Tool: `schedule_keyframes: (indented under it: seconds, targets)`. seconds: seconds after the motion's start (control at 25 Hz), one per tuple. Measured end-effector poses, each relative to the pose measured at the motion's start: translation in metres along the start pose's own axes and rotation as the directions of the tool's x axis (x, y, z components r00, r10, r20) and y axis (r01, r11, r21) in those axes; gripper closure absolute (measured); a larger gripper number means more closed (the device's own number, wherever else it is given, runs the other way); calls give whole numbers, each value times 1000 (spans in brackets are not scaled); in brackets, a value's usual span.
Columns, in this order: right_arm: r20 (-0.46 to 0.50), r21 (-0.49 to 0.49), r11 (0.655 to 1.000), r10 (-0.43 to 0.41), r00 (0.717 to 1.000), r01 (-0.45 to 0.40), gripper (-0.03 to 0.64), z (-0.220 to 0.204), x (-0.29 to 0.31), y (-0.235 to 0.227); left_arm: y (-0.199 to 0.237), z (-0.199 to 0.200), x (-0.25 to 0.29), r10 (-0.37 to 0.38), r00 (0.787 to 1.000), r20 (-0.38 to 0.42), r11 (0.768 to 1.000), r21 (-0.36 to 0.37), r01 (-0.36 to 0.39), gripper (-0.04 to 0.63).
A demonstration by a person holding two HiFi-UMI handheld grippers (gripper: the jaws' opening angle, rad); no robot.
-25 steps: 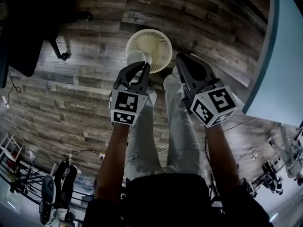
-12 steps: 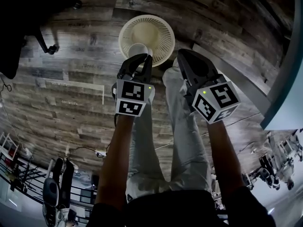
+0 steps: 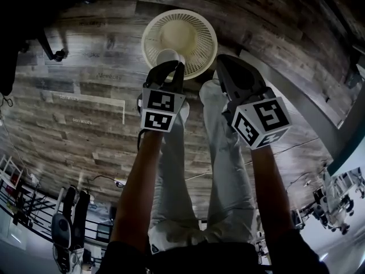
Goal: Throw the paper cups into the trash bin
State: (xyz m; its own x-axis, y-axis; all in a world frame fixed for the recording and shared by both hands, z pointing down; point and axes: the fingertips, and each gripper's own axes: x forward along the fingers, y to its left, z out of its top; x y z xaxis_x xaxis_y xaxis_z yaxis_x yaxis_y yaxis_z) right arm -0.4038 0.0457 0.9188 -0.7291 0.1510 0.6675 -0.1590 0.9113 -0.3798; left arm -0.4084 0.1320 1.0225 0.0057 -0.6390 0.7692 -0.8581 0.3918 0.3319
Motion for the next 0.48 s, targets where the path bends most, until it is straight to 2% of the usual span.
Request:
schedule_keyframes:
  seconds: [0.2,0.4,0.44,0.48]
  targets:
    - [-18,-9,1000,-9,1000,8,612,-17,5,-10,9,-6,24,16,999,32,1000,-24,-15,568]
    - [-36,-10,1000,-5,999,4,612,-31,8,-16,20,-7,33,66,996,68,997,-31,-64,567]
    - [-38,-15,1000,-1,999,0,612,-32,8,-16,21,-7,32,68,995,78,997,-43,-65,552]
    - [-41,-22,1000,2,999,-3,612,-33,8,-15,22,-6,30,66,994,90,996,-58,-61,506]
